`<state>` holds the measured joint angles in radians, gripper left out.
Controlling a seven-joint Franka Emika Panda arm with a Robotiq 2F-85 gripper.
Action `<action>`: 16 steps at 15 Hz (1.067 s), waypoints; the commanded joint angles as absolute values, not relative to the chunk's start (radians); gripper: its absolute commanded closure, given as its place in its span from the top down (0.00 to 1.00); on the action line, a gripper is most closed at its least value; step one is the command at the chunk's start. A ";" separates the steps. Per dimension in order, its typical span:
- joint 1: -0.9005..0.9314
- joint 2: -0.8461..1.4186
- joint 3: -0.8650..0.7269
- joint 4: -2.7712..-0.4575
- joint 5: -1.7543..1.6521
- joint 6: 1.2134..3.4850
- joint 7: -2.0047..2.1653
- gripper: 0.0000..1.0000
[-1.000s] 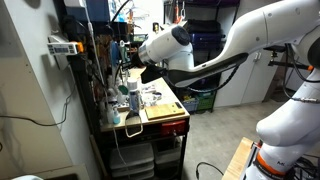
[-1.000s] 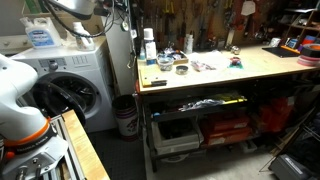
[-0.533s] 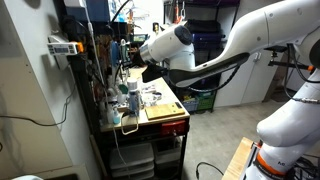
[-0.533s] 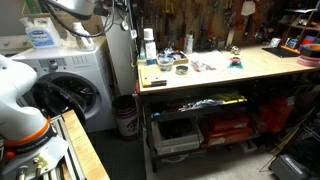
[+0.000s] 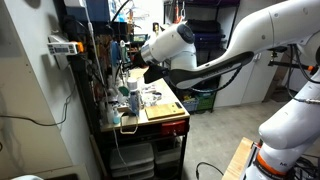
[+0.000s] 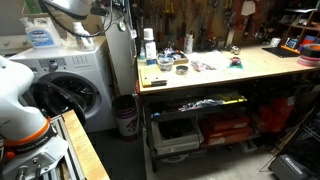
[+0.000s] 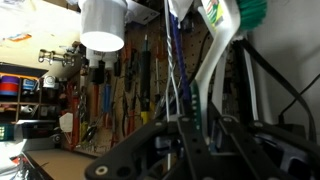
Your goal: Pick up the green and white brush and put it on the brown object on the table
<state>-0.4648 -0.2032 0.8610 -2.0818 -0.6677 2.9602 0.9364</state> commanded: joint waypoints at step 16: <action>-0.045 -0.321 0.404 -2.185 -0.272 2.332 0.578 0.04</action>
<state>-0.1001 -0.2846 0.4857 -2.1444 -0.2743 2.4296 0.5997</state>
